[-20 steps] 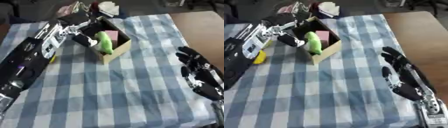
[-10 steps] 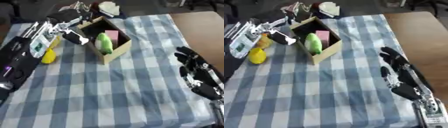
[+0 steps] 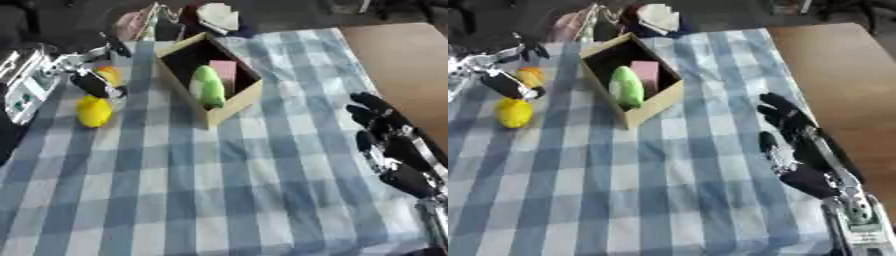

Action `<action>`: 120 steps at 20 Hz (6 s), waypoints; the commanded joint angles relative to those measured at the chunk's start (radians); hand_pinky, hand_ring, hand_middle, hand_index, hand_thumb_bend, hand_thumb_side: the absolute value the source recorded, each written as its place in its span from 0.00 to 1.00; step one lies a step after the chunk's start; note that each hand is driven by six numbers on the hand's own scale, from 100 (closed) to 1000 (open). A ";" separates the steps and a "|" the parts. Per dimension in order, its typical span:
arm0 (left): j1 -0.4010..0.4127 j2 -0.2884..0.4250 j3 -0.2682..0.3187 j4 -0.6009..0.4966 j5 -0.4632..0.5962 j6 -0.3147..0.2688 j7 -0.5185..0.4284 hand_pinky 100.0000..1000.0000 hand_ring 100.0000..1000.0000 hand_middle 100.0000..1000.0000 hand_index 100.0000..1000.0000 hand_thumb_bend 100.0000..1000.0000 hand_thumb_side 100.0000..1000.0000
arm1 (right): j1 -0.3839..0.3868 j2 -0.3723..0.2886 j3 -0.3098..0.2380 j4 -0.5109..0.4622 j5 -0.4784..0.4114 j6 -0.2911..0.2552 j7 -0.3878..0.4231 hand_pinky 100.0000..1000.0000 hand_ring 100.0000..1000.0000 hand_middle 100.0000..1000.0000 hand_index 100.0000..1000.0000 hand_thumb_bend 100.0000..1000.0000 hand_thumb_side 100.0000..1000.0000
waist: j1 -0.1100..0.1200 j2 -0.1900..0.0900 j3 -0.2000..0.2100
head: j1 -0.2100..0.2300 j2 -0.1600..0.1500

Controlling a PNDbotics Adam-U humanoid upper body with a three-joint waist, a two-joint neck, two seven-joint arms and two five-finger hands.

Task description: Pick up objects on the table and place them in the box.

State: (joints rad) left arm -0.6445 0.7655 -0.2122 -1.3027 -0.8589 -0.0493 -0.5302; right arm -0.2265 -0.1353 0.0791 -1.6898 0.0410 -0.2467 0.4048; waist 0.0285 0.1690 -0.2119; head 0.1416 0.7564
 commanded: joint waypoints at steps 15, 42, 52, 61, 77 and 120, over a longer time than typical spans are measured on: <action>0.050 0.005 0.031 0.104 -0.061 0.005 -0.017 0.71 0.67 0.73 0.82 0.33 0.22 | -0.005 -0.008 -0.010 -0.015 0.005 0.001 -0.008 1.00 0.96 0.96 1.00 0.00 0.34 | 0.007 -0.014 0.011 | -0.011 0.006; -0.151 -0.109 -0.019 0.057 -0.013 0.058 0.247 0.53 0.41 0.43 0.64 0.10 0.11 | -0.010 -0.010 0.005 -0.005 0.001 -0.004 0.000 1.00 0.96 0.96 1.00 0.00 0.32 | -0.007 -0.013 -0.007 | 0.004 0.008; -0.199 -0.249 -0.063 0.166 -0.018 0.048 0.396 0.63 0.56 0.55 0.75 0.05 0.13 | -0.019 -0.005 0.015 -0.002 -0.007 -0.007 0.010 1.00 0.96 0.96 1.00 0.00 0.32 | -0.013 -0.001 -0.037 | 0.023 0.001; -0.183 -0.251 -0.060 0.198 -0.009 0.048 0.457 0.76 0.78 0.84 0.90 0.19 0.50 | -0.018 -0.004 0.015 -0.004 -0.007 -0.006 0.013 1.00 0.96 0.97 1.00 0.00 0.32 | -0.007 -0.001 -0.044 | 0.022 0.002; -0.105 -0.070 0.008 0.100 0.125 0.114 0.431 0.73 0.73 0.75 0.83 0.14 0.26 | -0.016 -0.007 0.004 -0.007 -0.003 -0.004 0.007 1.00 0.96 0.97 1.00 0.00 0.33 | -0.003 -0.004 -0.019 | -0.003 0.000; -0.041 -0.114 0.089 0.390 -0.072 0.172 0.508 0.61 0.51 0.52 0.70 0.21 0.07 | -0.041 -0.010 0.004 -0.004 -0.008 -0.011 0.004 1.00 0.96 0.97 1.00 0.00 0.31 | -0.015 0.037 -0.050 | 0.012 -0.039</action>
State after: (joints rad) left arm -0.6761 0.6403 -0.1201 -0.9121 -0.9211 0.1225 -0.0284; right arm -0.2557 -0.1355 0.0870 -1.6825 0.0378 -0.2549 0.4118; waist 0.0228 0.2072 -0.2608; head 0.1557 0.7280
